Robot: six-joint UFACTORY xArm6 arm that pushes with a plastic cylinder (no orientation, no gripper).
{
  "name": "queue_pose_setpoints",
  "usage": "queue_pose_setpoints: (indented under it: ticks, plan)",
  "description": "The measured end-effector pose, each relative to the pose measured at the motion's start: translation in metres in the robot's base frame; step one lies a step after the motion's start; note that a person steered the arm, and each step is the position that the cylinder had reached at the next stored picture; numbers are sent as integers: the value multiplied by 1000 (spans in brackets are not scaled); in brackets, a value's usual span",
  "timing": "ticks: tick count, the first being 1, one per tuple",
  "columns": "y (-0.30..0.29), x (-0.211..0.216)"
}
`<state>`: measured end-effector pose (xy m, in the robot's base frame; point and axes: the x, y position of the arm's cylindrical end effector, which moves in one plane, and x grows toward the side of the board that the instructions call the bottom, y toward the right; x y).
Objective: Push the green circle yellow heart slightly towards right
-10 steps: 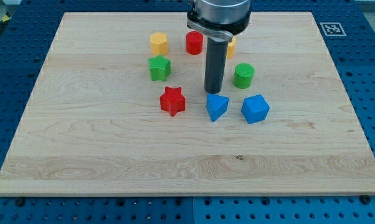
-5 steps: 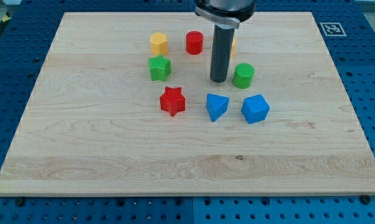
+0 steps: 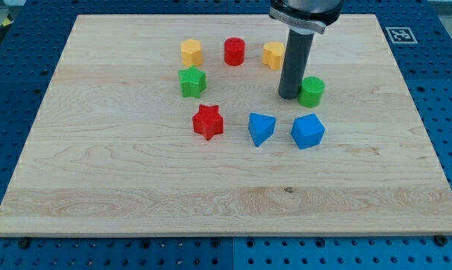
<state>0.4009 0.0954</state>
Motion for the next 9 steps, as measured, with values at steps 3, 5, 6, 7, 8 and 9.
queue_pose_setpoints:
  ticks: [3, 5, 6, 7, 8, 9]
  plan:
    - [-34, -42]
    - [-39, -64]
    - [-42, -70]
    - [-42, -75]
    - [-42, -79]
    - [-42, -85]
